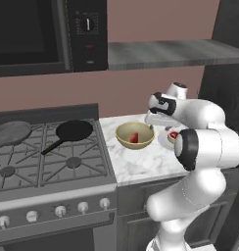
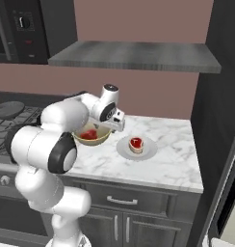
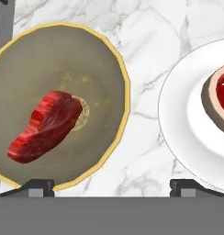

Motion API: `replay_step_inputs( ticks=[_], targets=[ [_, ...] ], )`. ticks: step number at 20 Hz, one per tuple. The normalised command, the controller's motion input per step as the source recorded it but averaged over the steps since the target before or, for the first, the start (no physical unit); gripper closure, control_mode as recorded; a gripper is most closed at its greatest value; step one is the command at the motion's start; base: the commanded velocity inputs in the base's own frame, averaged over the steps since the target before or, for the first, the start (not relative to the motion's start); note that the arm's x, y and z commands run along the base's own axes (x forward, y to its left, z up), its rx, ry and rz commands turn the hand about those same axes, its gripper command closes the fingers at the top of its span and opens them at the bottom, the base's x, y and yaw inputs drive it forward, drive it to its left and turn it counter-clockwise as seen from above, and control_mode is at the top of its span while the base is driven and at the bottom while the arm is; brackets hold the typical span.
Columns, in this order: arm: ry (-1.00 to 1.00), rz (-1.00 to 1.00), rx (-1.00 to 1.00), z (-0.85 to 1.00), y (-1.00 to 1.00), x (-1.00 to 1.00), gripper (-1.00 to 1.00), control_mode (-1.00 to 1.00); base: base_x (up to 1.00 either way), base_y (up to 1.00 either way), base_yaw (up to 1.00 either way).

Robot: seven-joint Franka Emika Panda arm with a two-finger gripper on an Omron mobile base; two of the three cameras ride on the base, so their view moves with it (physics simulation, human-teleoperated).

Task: Place one of the steaks on the plate and the other in the bowl. Then place the bowl in the fridge.

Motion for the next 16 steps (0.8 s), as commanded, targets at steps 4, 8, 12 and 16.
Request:
replay_step_inputs(
  ticks=[4, 8, 12, 16],
  targets=[
    [0.06, -0.05, 0.0, -0.19, 0.04, 0.51, -1.0, -1.0, 0.0, 0.0, 0.0],
    [0.02, -0.02, 0.0, 0.0, 0.0, 0.3, -1.0, -1.0, 0.0, 0.0, 0.0],
    [-0.02, 0.0, 0.01, -0.19, 0.0, 0.37, -1.0, -1.0, 0.0, 0.0, 0.0],
    [-0.01, 0.04, 0.04, -0.45, 0.02, 0.13, -1.0, -1.0, 0.0, 0.0, 0.0]
  ],
)
